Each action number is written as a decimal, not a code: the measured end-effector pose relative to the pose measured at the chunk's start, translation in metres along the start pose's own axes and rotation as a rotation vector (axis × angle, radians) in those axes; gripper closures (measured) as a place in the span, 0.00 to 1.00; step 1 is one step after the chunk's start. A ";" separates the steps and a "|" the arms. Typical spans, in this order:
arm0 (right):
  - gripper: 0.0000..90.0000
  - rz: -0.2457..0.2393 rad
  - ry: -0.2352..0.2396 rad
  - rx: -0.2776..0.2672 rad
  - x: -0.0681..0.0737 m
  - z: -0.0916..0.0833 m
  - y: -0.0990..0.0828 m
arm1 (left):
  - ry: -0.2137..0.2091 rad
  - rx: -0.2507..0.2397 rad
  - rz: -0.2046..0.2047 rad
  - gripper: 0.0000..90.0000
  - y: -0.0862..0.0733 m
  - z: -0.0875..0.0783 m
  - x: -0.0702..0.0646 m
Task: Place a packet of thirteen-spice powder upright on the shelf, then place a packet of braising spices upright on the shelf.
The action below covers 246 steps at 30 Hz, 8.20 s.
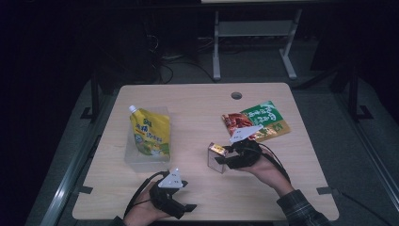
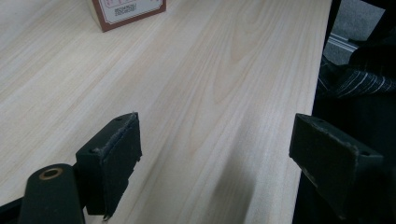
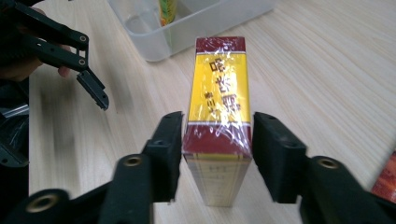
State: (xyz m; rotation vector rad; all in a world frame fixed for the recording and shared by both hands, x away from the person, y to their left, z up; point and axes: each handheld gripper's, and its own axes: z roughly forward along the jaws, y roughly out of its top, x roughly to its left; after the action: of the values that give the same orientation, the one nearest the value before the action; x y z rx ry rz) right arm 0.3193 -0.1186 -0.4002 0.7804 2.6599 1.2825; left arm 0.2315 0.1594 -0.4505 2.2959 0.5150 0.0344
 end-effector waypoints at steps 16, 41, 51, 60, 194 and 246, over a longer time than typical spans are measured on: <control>0.74 -0.068 0.012 0.008 -0.001 0.005 0.010 | -0.010 0.007 0.028 0.18 0.002 0.004 -0.003; 0.74 -0.231 0.122 -0.056 0.012 0.016 0.068 | -0.032 0.000 0.032 0.18 0.004 0.007 -0.007; 0.74 -0.264 0.175 -0.075 0.024 0.027 0.097 | -0.038 -0.001 0.037 0.18 0.005 0.008 -0.008; 0.74 -0.300 0.218 -0.086 0.035 0.040 0.116 | -0.040 0.003 0.036 0.18 0.006 0.008 -0.010; 1.00 0.151 -0.319 -0.076 -0.129 -0.003 0.032 | -0.040 -0.005 0.003 0.18 0.005 0.009 -0.003; 1.00 0.470 -0.639 0.066 -0.248 -0.030 -0.073 | 0.000 -0.025 -0.021 0.18 0.003 -0.001 0.007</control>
State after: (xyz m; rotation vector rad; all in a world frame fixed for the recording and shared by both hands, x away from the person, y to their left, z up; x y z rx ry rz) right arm 0.4956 -0.2961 -0.4700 1.5772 2.0716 0.8055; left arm 0.2386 0.1610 -0.4489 2.2660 0.5359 0.0301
